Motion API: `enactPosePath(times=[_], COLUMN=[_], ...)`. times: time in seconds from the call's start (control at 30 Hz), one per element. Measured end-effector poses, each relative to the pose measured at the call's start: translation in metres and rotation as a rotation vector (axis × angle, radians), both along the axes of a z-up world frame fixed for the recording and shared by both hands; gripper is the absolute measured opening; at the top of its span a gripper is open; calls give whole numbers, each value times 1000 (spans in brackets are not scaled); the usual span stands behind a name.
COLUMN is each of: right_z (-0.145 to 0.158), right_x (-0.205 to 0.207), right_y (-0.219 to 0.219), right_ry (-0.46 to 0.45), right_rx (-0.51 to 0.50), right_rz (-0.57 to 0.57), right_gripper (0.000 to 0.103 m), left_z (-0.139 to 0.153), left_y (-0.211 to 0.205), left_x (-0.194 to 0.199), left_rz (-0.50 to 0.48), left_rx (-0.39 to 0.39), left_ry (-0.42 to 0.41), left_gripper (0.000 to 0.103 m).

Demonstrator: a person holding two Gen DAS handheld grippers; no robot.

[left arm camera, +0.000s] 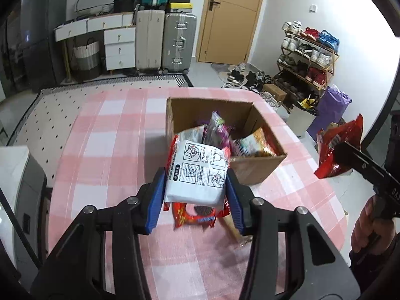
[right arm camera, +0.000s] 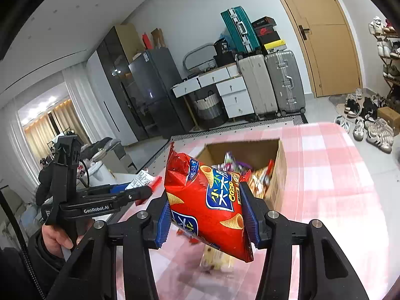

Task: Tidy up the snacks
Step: 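Carry both packs into the box and open both grippers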

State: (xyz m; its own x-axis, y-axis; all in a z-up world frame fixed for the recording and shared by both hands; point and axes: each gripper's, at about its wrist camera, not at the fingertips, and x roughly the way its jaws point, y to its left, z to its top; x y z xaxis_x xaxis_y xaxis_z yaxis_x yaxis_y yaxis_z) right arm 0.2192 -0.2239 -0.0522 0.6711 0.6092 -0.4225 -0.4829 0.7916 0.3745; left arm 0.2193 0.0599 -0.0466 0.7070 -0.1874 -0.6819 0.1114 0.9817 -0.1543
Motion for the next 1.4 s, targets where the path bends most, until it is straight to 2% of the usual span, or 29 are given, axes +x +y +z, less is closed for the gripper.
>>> enactPosePath(times=[0.4, 0.73, 0.87, 1.07, 1.4], right_z=[48, 65, 58, 40, 4], right_x=[43, 91, 104, 125, 159], right_y=[6, 19, 26, 32, 40], right_ry=[-57, -61, -55, -17, 20], right_rx=[-36, -55, -69, -77, -101], right_rz=[18, 35, 37, 43, 43], right_gripper=[49, 50, 50, 50, 50], left_z=[40, 49, 42, 17, -21], left_y=[-17, -25, -27, -32, -38], left_x=[55, 108, 131, 160, 189], left_rz=[-46, -65, -66, -91, -128], left_rx=[36, 59, 57, 50, 27], left_ry=[-4, 18, 35, 78, 127], left_gripper=[43, 43, 43, 43, 43])
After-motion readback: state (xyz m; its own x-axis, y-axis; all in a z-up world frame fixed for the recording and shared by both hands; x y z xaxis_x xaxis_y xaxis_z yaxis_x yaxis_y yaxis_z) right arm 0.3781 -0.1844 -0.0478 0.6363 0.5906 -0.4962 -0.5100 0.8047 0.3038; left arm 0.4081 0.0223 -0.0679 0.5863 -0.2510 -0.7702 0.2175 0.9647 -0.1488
